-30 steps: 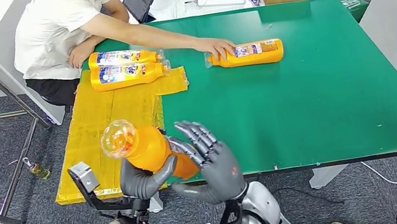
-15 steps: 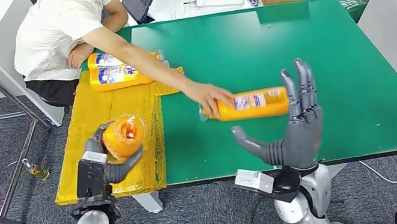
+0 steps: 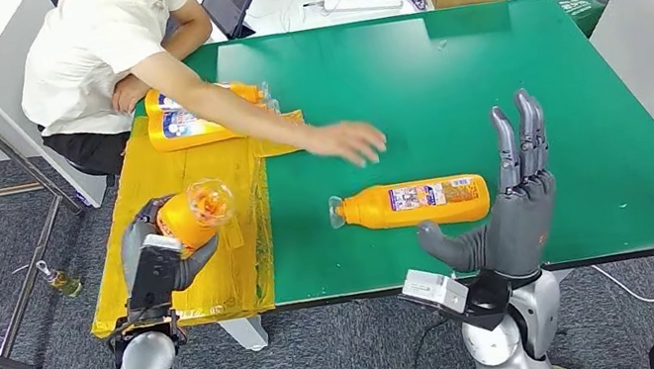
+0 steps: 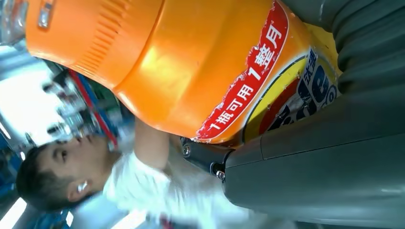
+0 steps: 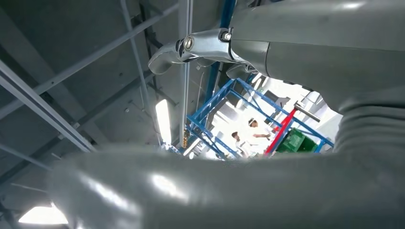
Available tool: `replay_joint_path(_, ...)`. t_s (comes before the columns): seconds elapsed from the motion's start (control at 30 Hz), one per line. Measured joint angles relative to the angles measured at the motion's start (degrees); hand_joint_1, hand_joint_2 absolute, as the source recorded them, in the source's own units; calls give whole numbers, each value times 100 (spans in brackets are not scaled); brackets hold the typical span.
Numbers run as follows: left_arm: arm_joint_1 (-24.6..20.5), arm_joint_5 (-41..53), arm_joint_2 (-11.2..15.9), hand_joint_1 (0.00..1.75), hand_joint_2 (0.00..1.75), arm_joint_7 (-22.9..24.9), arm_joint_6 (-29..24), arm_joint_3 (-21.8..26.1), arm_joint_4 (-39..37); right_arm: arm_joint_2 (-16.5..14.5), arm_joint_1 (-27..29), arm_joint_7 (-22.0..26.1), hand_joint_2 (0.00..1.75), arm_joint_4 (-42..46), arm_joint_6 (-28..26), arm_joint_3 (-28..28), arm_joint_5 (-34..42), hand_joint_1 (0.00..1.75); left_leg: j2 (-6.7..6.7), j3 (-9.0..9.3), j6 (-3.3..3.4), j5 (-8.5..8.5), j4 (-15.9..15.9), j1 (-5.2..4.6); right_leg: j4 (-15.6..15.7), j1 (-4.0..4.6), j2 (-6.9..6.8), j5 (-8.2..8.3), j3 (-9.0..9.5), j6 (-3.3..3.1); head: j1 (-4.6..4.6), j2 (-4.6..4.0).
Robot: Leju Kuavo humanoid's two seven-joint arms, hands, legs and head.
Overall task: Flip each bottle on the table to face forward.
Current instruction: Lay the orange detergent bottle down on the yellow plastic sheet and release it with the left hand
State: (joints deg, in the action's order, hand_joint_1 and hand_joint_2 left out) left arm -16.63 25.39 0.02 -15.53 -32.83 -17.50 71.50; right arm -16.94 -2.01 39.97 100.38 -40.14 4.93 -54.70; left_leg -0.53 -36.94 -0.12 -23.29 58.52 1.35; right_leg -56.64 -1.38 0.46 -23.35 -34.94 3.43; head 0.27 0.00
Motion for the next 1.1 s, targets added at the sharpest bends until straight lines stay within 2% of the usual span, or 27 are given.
replay_joint_path(0.07, -125, 1138, 16, 175, 175, 490, -326, -8, -158, -25, 0, 0, 175, 66, 0, -10, 45, 0, -1, 1, 0, 1, 0, 1, 0, 0, -1, 0, 0, 0, 0, 0)
replay_joint_path(0.13, -340, 2324, 46, 175, 175, 1135, -279, -40, -416, -55, -2, 1, 175, 118, 1, -14, 75, 0, -2, 1, -3, 3, 0, 1, 0, 1, -2, 0, 2, 0, 0, 0)
replay_joint_path(0.27, -913, 4002, 64, 175, 175, 2337, 726, -203, -1149, -88, -4, 1, 175, 125, 1, 0, 124, 0, -2, -1, -5, 7, 0, 1, -1, 0, -1, 6, 2, -5, 2, 0)
replay_joint_path(0.33, -1201, 4380, 50, 175, 175, 2675, 1116, -292, -1559, -97, -4, 1, 175, 104, 1, 22, 146, 0, -1, -1, -6, 8, 0, 1, -1, 0, -1, 8, 1, -6, 2, 0)
replay_joint_path(0.5, -1791, 4503, -51, 175, 175, 2788, 1684, -354, -2507, -106, -6, 1, 175, -39, 1, 120, 289, 0, -2, -1, -7, 8, 1, 1, -1, 0, -1, 8, 1, -7, 1, 0)
replay_joint_path(0.67, -2060, 4386, -158, 175, 175, 2656, 1860, -361, -3119, -106, -8, 1, 175, -277, 1, 232, 469, 0, -1, -3, -7, 8, 0, 1, -2, 1, 0, 7, -1, -7, 1, 0)
replay_joint_path(0.8, -2155, 4020, -250, 150, 175, 2310, 1968, -317, -3423, -79, -30, 1, 175, -496, 1, 343, 647, 0, -1, -4, -7, 8, 0, 1, -2, 1, 0, 6, 0, -7, 1, 0)
replay_joint_path(0.87, -2169, 3873, -298, 118, 175, 2147, 2073, -286, -3523, -60, -39, 1, 175, -587, 1, 395, 690, 0, -1, -4, -7, 8, 0, 1, -2, 1, 0, 6, 0, -7, 1, 0)
replay_joint_path(0.93, -2177, 3729, -344, 76, 175, 1975, 2202, -249, -3611, -42, -45, 1, 175, -673, 1, 438, 727, 0, -1, -4, -7, 8, 0, 1, -2, 1, 0, 7, 0, -7, 1, 0)
replay_joint_path(1.0, -2189, 3505, -386, 63, 175, 1720, 2354, -190, -3674, -18, -54, 1, 175, -763, 1, 479, 762, 0, -2, -4, -7, 8, 0, 1, -2, 1, -1, 7, 1, -7, 1, 0)
replay_joint_path(1.1, -2234, 3181, -426, 19, 175, 1390, 2529, -93, -3716, 26, -79, 1, 175, -884, 1, 542, 779, 0, -4, -3, -7, 8, 0, 1, -2, 1, -2, 7, 3, -7, 0, 0)
